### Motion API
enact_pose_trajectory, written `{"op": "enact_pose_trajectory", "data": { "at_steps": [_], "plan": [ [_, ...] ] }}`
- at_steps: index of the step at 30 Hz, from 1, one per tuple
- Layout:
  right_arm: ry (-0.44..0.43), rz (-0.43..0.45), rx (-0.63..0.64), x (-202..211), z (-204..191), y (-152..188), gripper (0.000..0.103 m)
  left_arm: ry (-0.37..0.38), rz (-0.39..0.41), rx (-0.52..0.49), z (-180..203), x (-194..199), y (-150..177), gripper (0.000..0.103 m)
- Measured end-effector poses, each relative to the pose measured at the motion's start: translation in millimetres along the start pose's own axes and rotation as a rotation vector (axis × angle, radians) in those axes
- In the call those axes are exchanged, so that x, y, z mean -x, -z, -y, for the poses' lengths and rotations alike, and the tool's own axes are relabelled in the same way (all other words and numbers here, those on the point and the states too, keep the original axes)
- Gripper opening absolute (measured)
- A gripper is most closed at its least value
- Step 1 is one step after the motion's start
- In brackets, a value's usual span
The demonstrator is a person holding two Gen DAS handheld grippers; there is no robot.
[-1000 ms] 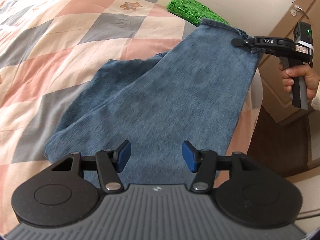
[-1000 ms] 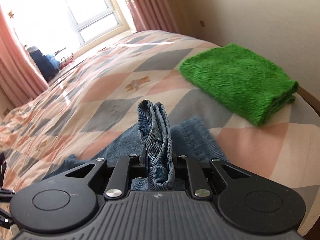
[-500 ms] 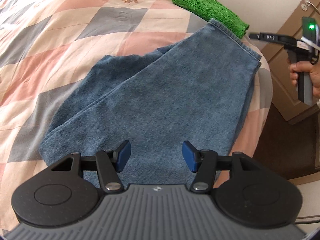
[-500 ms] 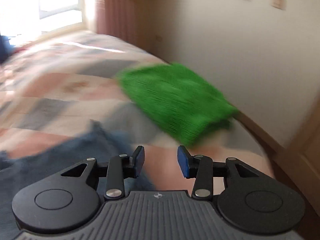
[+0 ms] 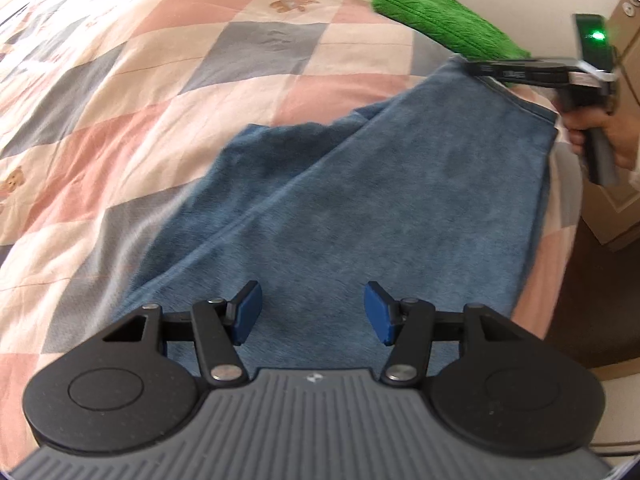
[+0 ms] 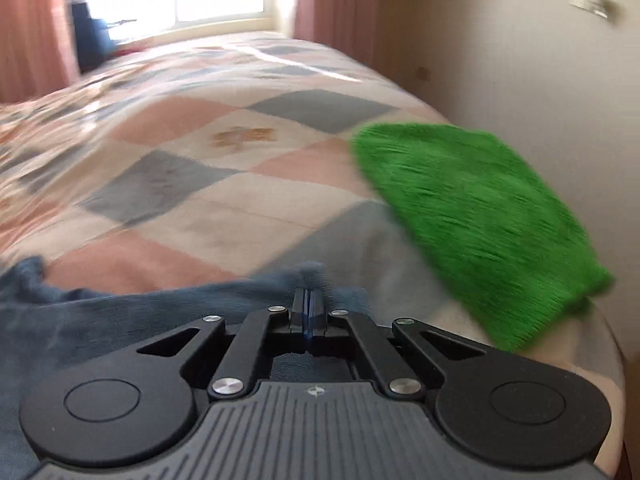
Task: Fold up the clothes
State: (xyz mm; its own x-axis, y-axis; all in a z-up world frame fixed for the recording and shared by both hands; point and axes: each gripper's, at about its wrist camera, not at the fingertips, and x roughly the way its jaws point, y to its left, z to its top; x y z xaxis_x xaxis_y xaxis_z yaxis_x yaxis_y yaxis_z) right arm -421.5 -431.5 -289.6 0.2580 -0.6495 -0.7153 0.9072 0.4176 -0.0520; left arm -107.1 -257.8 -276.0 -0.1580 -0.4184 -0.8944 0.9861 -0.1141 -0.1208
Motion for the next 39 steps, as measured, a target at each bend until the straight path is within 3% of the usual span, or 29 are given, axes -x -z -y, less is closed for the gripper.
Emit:
{"op": "enact_pose_trajectory", "data": {
  "at_steps": [4, 7, 10, 13, 16, 18, 22, 26, 30, 39],
  "plan": [
    [0.038, 0.044, -0.188, 51, 40, 13, 0.004, -0.009, 0.009, 0.018, -8, 4, 1, 0.051],
    [-0.041, 0.049, -0.148, 79, 28, 35, 0.004, -0.011, 0.004, 0.024, -12, 5, 4, 0.051],
    [-0.057, -0.027, -0.061, 74, 8, 60, 0.0, -0.012, -0.012, 0.015, -11, 1, 6, 0.051],
    [-0.028, -0.061, -0.144, 61, 16, 76, 0.0, -0.011, -0.028, -0.008, -9, -2, 8, 0.051],
    [-0.001, -0.031, -0.253, 72, 14, 66, 0.0, -0.012, -0.038, -0.035, -8, -3, 6, 0.051],
    [-0.002, -0.028, -0.264, 79, 3, 66, 0.007, -0.01, -0.042, -0.048, -8, -3, 4, 0.051],
    [-0.018, -0.036, -0.26, 90, -24, 72, 0.011, -0.003, -0.059, -0.072, -9, -6, -1, 0.051],
    [0.055, -0.116, -0.243, 80, -43, 89, 0.012, 0.02, -0.08, -0.104, -14, -12, -4, 0.051],
    [0.103, -0.086, -0.278, 92, -63, 81, 0.013, 0.063, -0.073, -0.147, -30, -7, -7, 0.05],
    [0.055, -0.116, -0.374, 114, -163, 86, 0.015, 0.072, -0.14, -0.222, -77, -2, -17, 0.05]
  ]
}}
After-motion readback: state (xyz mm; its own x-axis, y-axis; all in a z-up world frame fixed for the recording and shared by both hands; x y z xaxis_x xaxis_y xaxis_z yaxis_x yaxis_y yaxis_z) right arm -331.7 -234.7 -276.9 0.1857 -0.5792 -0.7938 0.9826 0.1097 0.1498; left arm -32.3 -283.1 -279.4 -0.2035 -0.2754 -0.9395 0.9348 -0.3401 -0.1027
